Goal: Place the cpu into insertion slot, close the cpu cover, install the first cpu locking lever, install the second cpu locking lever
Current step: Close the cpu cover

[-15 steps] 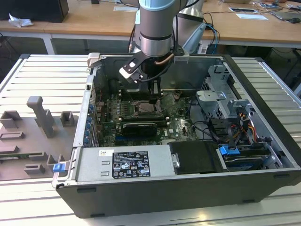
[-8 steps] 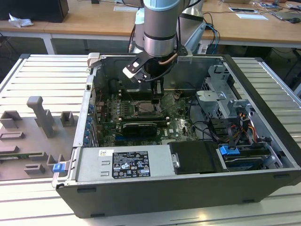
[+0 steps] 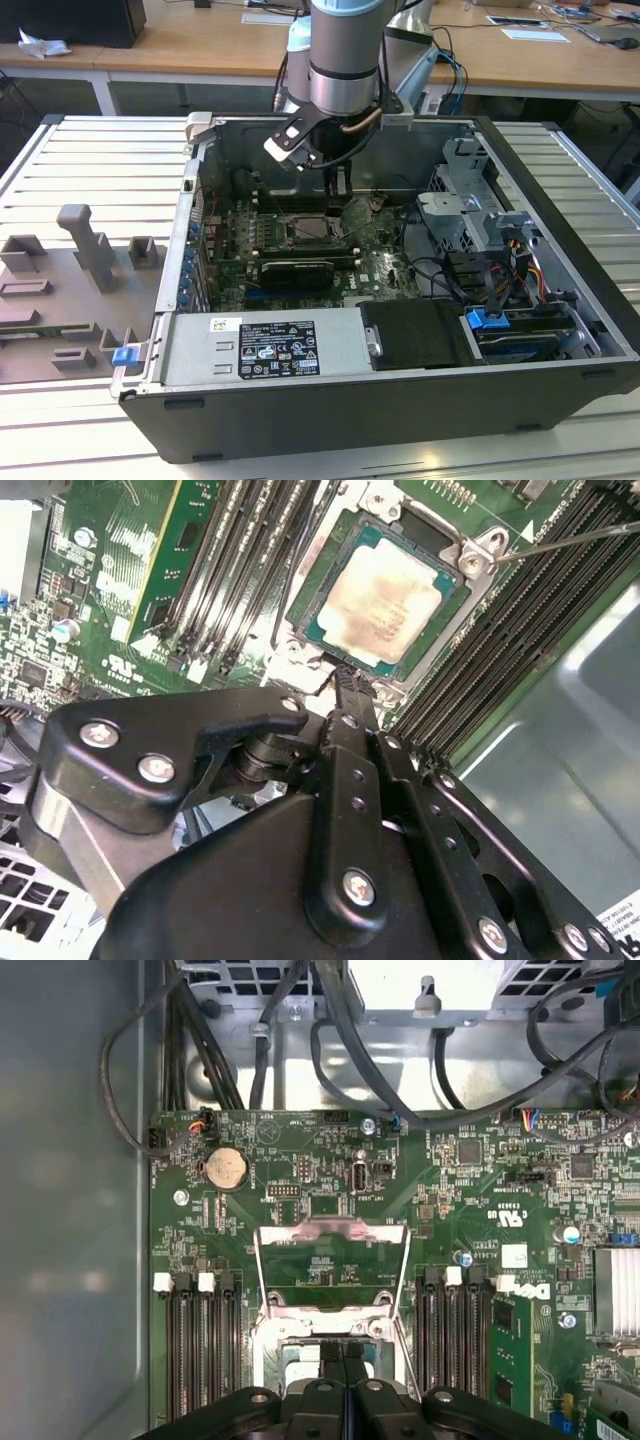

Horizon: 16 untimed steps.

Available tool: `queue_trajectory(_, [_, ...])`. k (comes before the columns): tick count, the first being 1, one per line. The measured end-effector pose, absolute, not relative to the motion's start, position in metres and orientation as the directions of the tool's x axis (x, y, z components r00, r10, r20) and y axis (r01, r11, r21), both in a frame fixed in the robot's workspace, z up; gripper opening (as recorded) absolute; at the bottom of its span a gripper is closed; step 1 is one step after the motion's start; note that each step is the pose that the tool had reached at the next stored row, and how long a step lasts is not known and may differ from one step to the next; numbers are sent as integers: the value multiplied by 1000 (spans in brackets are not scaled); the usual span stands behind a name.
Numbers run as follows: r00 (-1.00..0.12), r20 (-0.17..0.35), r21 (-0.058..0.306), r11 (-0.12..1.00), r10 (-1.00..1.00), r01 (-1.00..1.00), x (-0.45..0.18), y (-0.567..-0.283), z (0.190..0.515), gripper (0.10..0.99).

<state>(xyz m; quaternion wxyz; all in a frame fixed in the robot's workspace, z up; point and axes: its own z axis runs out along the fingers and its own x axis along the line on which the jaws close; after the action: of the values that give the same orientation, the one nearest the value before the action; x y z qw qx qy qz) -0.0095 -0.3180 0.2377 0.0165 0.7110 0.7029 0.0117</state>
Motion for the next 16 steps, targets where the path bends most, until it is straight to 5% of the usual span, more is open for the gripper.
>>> queue_trajectory(16, [12,-6,39,-11,1000,999,-7,-318,262,106])
